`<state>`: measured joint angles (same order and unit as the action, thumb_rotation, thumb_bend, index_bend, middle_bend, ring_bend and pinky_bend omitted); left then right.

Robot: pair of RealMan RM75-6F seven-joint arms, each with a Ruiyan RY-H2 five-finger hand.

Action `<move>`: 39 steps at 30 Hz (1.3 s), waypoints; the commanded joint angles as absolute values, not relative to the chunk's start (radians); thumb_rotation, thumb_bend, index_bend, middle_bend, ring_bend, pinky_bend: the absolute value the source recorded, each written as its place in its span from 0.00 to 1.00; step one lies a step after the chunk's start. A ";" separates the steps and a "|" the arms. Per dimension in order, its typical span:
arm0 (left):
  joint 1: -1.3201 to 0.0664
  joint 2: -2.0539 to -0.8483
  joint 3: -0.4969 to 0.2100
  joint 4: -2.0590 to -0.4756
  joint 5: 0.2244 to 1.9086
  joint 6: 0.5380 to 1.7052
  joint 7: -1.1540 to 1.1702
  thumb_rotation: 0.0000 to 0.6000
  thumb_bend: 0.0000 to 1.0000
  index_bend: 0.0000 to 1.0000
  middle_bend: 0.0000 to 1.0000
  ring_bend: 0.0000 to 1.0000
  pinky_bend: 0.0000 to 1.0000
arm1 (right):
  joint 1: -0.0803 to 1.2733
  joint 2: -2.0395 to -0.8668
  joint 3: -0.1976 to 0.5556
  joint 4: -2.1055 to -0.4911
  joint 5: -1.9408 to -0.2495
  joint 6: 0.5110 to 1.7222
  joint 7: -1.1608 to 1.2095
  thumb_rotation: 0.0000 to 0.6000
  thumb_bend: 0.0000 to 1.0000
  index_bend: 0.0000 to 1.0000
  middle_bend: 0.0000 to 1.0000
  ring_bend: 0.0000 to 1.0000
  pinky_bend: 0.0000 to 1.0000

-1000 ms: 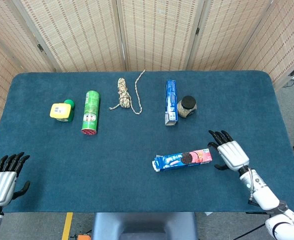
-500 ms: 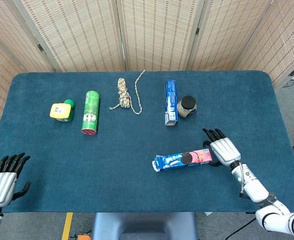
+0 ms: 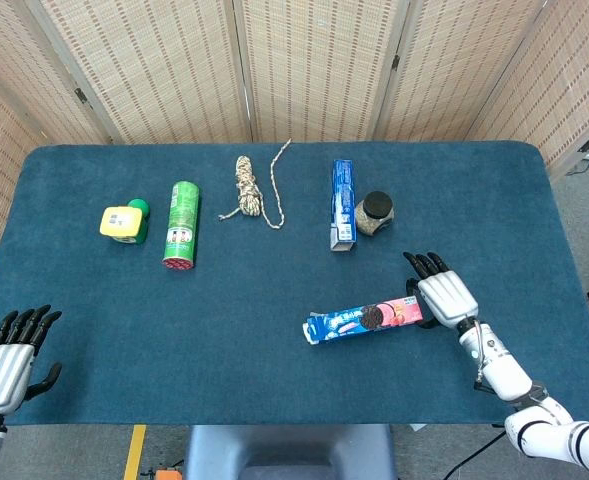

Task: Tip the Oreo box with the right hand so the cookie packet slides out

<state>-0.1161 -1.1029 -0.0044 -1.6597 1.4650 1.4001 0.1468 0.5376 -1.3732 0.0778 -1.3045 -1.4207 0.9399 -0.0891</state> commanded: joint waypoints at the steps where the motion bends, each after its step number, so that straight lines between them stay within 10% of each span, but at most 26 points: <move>1: -0.117 -1.103 -0.004 -1.658 1.465 1.398 0.148 1.00 0.39 0.14 0.09 0.10 0.00 | 0.536 -1.346 0.089 -1.331 -1.423 0.967 -0.107 1.00 0.20 0.51 0.00 0.02 0.00; 39: -0.179 -1.157 -0.054 -1.608 1.310 1.288 0.254 1.00 0.40 0.11 0.09 0.12 0.00 | 0.661 -0.981 0.170 -1.544 -1.480 1.012 -0.450 1.00 0.20 0.62 0.05 0.09 0.00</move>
